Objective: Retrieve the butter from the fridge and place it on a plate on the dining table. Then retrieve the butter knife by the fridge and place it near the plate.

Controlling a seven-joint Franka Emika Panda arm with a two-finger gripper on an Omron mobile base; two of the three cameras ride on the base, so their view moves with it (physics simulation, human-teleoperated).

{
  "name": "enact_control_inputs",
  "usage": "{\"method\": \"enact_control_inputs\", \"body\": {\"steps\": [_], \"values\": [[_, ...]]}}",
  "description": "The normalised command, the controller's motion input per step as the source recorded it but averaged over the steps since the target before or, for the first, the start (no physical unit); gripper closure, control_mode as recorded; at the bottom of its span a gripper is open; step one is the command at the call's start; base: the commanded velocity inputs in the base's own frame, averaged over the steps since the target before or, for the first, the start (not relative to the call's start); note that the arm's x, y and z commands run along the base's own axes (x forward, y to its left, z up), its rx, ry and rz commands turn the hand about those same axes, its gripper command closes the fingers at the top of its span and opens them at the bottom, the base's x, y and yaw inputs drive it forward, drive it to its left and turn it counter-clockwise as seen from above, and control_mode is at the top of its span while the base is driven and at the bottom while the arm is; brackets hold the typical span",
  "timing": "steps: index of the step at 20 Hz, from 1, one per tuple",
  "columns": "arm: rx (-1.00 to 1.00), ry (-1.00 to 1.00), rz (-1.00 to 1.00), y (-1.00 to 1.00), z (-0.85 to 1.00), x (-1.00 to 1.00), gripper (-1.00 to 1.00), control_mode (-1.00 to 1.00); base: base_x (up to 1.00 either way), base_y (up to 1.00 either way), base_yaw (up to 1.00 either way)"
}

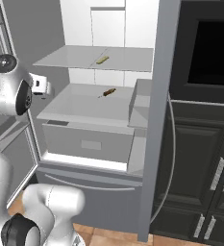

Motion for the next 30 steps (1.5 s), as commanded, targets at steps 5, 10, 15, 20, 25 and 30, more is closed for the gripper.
{"method": "enact_control_inputs", "body": {"steps": [5,10,15,20,25,30], "values": [[0.0,-0.07,-0.04,-0.54,0.27,0.11,-1.0,-1.0,0.0,0.0,0.0],[0.0,-0.03,-0.07,-0.34,0.19,0.12,-1.0,-1.0,0.0,0.0,0.0],[0.0,0.0,-0.13,-0.35,0.38,0.12,-1.0,-1.0,0.0,0.0,0.0],[0.0,0.02,-0.15,-0.46,0.07,0.16,-1.0,-1.0,0.0,0.0,0.0],[0.0,0.02,-0.02,-0.02,0.0,0.26,-1.0,-1.0,0.0,0.0,0.0],[0.0,0.0,0.0,-0.01,0.0,0.18,-1.0,-1.0,0.0,0.0,0.0]]}}
